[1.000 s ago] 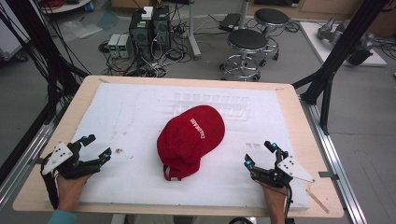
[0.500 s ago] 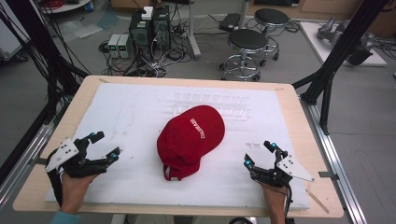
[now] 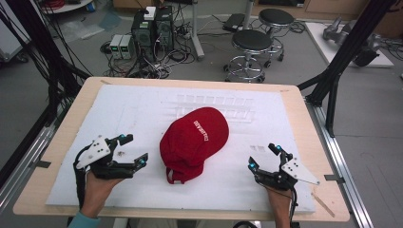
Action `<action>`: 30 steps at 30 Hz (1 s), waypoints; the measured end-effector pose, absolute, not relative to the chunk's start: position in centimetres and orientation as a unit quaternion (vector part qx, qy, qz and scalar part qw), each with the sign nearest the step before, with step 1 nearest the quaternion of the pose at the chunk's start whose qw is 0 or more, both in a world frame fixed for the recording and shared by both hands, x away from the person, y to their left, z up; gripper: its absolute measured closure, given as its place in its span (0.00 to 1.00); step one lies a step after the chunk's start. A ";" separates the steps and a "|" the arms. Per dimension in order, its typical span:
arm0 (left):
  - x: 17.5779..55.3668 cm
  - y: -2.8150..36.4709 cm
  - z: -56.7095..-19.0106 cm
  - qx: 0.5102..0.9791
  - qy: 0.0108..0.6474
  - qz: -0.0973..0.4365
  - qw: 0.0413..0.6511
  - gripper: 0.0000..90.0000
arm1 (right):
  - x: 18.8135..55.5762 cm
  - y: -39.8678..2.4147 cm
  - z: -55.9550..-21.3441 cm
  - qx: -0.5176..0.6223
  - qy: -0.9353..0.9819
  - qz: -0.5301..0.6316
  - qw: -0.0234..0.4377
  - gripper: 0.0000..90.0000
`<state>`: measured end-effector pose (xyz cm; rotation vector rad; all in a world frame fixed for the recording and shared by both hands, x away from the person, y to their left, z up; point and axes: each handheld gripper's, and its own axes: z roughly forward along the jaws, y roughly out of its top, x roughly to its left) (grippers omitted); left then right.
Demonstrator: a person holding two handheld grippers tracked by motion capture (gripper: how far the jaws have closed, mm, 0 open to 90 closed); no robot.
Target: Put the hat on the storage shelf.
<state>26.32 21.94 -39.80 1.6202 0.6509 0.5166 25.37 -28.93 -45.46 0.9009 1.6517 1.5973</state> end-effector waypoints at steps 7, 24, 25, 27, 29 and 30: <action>26.5 19.0 -40.4 0.729 0.271 0.209 0.592 0.15 | 25.4 -29.0 -45.5 0.342 0.633 0.611 0.331 0.12; 28.1 15.8 -40.7 0.777 0.281 0.153 0.542 0.15 | 25.4 -28.9 -45.5 0.342 0.632 0.611 0.331 0.12; 28.3 15.5 -40.9 0.784 0.281 0.152 0.532 0.15 | 25.4 -28.9 -45.5 0.342 0.632 0.611 0.331 0.12; 28.4 15.4 -41.0 0.786 0.283 0.150 0.529 0.15 | 25.4 -28.9 -45.5 0.342 0.632 0.611 0.331 0.12; 28.7 15.1 -41.3 0.794 0.286 0.152 0.514 0.15 | 25.4 -28.9 -45.5 0.342 0.632 0.611 0.331 0.12; 28.7 15.1 -41.3 0.794 0.286 0.152 0.514 0.15 | 25.4 -28.9 -45.5 0.343 0.632 0.611 0.331 0.12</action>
